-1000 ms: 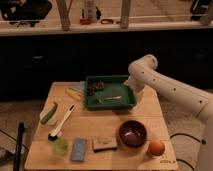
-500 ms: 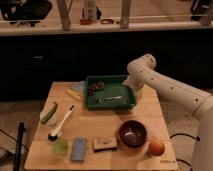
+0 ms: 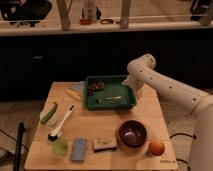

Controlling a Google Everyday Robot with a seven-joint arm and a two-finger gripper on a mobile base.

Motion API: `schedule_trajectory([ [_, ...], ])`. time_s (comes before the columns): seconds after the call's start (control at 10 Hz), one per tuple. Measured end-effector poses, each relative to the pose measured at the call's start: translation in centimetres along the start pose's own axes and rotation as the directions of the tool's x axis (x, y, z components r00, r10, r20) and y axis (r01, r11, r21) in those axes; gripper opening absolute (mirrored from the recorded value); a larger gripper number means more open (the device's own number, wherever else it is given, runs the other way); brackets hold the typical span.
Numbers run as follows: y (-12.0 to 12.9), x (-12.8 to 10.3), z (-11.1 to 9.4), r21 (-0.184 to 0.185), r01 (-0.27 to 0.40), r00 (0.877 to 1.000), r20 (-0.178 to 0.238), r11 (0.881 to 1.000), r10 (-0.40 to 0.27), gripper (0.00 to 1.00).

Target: Place fork in table surface

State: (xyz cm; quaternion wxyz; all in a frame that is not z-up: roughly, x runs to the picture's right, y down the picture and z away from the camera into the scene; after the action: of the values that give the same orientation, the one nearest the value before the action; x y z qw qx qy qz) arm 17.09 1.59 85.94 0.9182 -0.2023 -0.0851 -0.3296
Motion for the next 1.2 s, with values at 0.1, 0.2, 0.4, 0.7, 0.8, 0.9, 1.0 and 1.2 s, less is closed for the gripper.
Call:
schedule_trajectory([
  [0.1, -0.1, -0.1, 0.1, 0.001, 0.012, 1.000, 0.002, 1.000, -0.012, 0.80],
  [0.2, -0.2, -0.1, -0.1, -0.002, 0.016, 1.000, 0.006, 1.000, -0.016, 0.80],
  [0.4, -1.6, -1.6, -0.6, -0.004, 0.031, 0.999, 0.023, 1.000, -0.031, 0.80],
  [0.7, -4.6, -4.9, -1.2, 0.000, 0.028, 0.996, 0.082, 1.000, -0.028, 0.80],
  [0.8, -5.1, -5.8, -1.3, -0.004, 0.019, 0.995, 0.100, 1.000, -0.018, 0.80],
  [0.9, -5.5, -6.3, -1.4, -0.006, 0.003, 0.994, 0.110, 1.000, -0.002, 0.80],
  [1.0, -5.9, -7.2, -1.0, -0.019, -0.026, 0.992, 0.120, 0.999, 0.029, 0.80],
  [1.2, -6.8, -8.7, -0.2, -0.035, -0.066, 0.989, 0.131, 0.997, 0.070, 0.80],
])
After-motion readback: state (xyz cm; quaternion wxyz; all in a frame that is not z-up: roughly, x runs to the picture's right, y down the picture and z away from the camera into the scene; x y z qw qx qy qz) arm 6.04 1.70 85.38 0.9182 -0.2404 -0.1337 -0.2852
